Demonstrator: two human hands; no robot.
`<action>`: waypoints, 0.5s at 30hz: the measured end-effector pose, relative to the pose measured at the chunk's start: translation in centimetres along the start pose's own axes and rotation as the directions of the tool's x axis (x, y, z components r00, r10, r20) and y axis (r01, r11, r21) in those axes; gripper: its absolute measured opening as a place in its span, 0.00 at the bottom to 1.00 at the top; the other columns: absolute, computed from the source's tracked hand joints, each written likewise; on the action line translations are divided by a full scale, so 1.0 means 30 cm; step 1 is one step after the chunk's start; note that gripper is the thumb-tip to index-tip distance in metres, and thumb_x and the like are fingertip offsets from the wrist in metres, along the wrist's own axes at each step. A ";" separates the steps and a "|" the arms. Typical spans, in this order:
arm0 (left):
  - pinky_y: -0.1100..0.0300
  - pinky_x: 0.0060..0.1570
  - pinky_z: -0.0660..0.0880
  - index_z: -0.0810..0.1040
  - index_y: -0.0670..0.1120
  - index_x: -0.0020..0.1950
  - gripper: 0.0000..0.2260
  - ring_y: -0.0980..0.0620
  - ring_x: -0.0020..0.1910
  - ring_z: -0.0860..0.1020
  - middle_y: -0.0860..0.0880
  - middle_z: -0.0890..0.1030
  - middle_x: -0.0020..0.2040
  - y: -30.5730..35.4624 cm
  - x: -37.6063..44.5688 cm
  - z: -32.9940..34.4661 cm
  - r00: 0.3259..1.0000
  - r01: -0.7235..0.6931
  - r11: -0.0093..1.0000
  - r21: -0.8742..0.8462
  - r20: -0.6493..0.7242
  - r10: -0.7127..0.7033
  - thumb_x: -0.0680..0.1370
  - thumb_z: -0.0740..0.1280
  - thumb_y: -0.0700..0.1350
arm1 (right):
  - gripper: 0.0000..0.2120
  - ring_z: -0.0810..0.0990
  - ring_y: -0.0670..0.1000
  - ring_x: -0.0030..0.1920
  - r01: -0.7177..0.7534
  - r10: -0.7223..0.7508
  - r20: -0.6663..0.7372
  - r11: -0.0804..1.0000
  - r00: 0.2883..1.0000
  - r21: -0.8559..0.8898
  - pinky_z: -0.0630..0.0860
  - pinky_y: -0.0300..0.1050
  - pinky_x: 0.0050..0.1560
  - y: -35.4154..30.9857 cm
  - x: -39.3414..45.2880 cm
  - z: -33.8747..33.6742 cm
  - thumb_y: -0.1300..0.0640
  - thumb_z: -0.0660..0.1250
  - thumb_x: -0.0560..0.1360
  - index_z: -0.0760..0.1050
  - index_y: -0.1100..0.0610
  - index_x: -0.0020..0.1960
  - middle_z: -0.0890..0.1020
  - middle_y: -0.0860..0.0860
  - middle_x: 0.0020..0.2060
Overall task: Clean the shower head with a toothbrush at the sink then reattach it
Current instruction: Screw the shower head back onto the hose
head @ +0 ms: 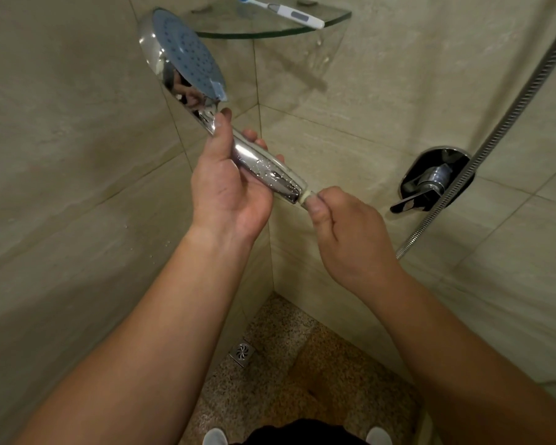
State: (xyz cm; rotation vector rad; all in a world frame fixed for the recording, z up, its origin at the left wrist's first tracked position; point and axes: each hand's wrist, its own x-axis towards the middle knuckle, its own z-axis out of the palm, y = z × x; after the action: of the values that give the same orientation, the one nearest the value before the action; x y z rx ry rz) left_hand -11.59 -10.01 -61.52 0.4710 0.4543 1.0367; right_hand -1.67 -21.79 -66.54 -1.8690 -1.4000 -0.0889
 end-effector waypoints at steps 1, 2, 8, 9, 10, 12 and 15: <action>0.44 0.69 0.69 0.77 0.53 0.57 0.06 0.55 0.40 0.74 0.52 0.75 0.39 0.000 -0.001 0.000 1.000 0.001 1.000 0.007 0.003 -0.001 0.83 0.64 0.53 | 0.17 0.72 0.51 0.32 0.001 -0.001 0.010 1.000 1.000 -0.003 0.65 0.45 0.34 0.000 0.002 -0.002 0.46 0.53 0.82 0.70 0.56 0.42 0.72 0.46 0.31; 0.44 0.69 0.69 0.77 0.53 0.56 0.06 0.55 0.40 0.74 0.52 0.75 0.39 -0.001 -0.002 -0.001 1.000 0.002 1.000 0.010 0.006 -0.002 0.83 0.64 0.53 | 0.20 0.74 0.52 0.32 -0.026 0.025 0.033 0.999 0.999 0.028 0.68 0.47 0.34 -0.002 0.007 -0.007 0.46 0.50 0.83 0.69 0.56 0.40 0.74 0.47 0.30; 0.44 0.69 0.69 0.78 0.53 0.54 0.06 0.55 0.40 0.74 0.52 0.75 0.39 0.004 0.005 -0.005 1.000 0.000 1.000 -0.012 -0.004 0.000 0.83 0.63 0.53 | 0.16 0.79 0.45 0.32 -0.210 0.160 0.160 0.903 0.974 0.375 0.78 0.46 0.39 -0.010 0.021 -0.025 0.36 0.59 0.76 0.72 0.49 0.49 0.80 0.46 0.39; 0.44 0.69 0.69 0.78 0.53 0.54 0.06 0.55 0.39 0.74 0.52 0.75 0.39 0.003 0.006 -0.006 1.000 0.001 1.000 -0.012 -0.002 -0.001 0.83 0.63 0.53 | 0.14 0.77 0.44 0.33 -0.206 0.156 0.156 0.896 0.975 0.394 0.76 0.42 0.37 -0.004 0.018 -0.025 0.39 0.64 0.75 0.70 0.49 0.50 0.78 0.45 0.40; 0.44 0.69 0.69 0.78 0.53 0.53 0.06 0.55 0.39 0.74 0.52 0.75 0.39 0.000 0.007 -0.008 1.000 0.002 1.000 -0.011 -0.002 -0.002 0.83 0.64 0.53 | 0.13 0.76 0.43 0.33 -0.198 0.151 0.148 0.900 0.977 0.389 0.74 0.39 0.35 0.002 0.016 -0.022 0.43 0.68 0.74 0.69 0.49 0.50 0.77 0.44 0.40; 0.44 0.69 0.69 0.77 0.53 0.53 0.06 0.55 0.39 0.74 0.51 0.75 0.39 -0.003 0.007 -0.009 1.000 0.002 1.000 -0.006 -0.006 -0.002 0.83 0.63 0.53 | 0.10 0.76 0.45 0.34 -0.180 0.144 0.125 0.915 0.982 0.360 0.75 0.42 0.35 0.010 0.012 -0.014 0.48 0.69 0.75 0.70 0.50 0.48 0.77 0.44 0.37; 0.44 0.69 0.69 0.76 0.53 0.55 0.06 0.55 0.39 0.74 0.51 0.75 0.39 -0.004 0.007 -0.004 1.000 -0.002 1.000 -0.001 -0.009 0.002 0.83 0.63 0.53 | 0.13 0.78 0.49 0.33 -0.171 0.145 0.112 0.944 0.983 0.283 0.76 0.50 0.38 0.013 0.015 -0.011 0.46 0.60 0.80 0.73 0.53 0.43 0.78 0.47 0.30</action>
State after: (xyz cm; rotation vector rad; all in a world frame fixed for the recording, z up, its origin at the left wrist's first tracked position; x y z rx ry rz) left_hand -11.48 -9.84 -61.71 0.4660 0.4611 1.0412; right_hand -1.04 -21.68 -66.31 -1.7448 -1.2401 0.2719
